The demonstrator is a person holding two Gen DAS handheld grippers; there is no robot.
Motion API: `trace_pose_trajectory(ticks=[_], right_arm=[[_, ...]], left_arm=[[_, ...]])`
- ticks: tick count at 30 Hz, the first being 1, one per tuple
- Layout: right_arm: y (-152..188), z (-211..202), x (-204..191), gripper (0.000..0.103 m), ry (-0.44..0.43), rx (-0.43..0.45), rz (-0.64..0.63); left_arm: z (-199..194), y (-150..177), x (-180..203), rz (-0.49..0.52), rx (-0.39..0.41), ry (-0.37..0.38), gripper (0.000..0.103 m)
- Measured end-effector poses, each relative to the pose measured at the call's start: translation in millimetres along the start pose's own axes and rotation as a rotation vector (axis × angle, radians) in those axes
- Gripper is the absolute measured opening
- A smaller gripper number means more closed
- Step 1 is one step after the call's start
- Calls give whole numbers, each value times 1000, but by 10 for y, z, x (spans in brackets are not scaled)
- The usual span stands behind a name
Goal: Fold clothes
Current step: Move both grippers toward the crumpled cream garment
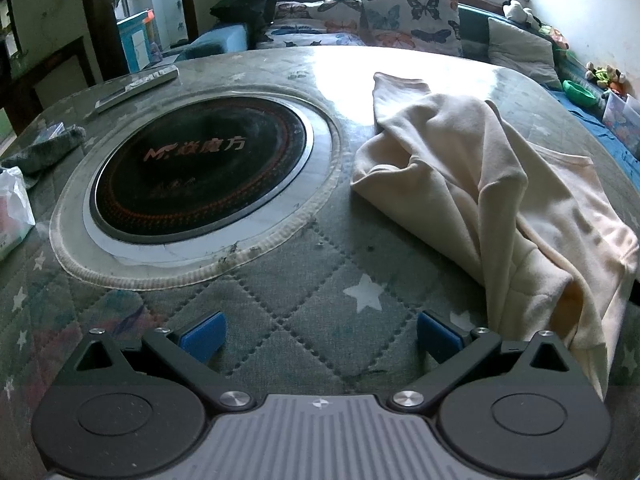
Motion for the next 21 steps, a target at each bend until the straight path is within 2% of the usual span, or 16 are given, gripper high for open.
trace_pose_trajectory(ticks=[10,21], right_arm=[[118,-222,-159,103,-25,0,-45],[263,-437,-264,103,-76,18,-33]], left_arm=[[-175,36,36,5,16,1,103],[-404,184,146,35,34,3,103]])
Point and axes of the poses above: each gripper's, at about its wrist camera, not at the fingertips, and z roughly the way its jaws point, x to its right, y to its underside, the point moved 4 cm from there along z, roughly the way its jaws point, and after that the axes turned 7 degrees about z, right-handed, at the moved point
